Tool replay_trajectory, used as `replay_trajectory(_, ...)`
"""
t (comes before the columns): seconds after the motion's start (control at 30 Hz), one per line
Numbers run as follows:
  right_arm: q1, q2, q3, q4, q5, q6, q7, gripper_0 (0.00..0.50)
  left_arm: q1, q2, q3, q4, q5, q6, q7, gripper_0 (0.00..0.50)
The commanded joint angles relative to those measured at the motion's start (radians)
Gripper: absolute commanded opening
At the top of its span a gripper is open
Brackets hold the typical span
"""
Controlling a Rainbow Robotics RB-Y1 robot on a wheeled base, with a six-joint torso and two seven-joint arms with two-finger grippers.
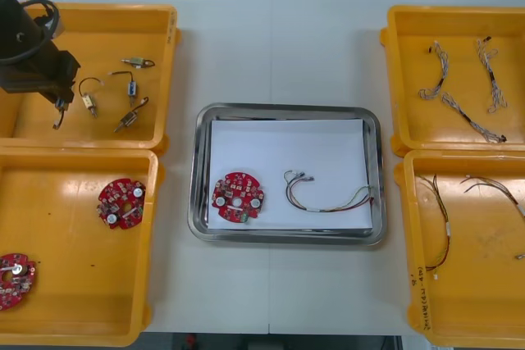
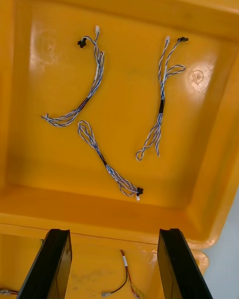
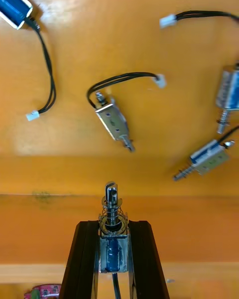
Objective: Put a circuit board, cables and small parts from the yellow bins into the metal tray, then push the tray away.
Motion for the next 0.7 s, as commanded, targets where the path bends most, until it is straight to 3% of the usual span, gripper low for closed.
replay_trajectory(0.03,-0.026,0.017,0.014,-0.007,0.009,0.003,0.023,0.5,0.008,0.047,0.025,-0.119,-0.001,0.062,0.208,0.0)
replay_trajectory(0.43,0.042,0.06,0.014,-0.007,0.017,0.003,0.015,0.5,0.008,-0.008,0.025,-0.375,0.02,0.191,0.421,0.0)
replay_trajectory(0.7,0.068,0.069,0.037,-0.003,0.035,0.003,0.009,0.5,0.008,-0.076,0.018,-0.524,0.029,0.192,0.571,0.001)
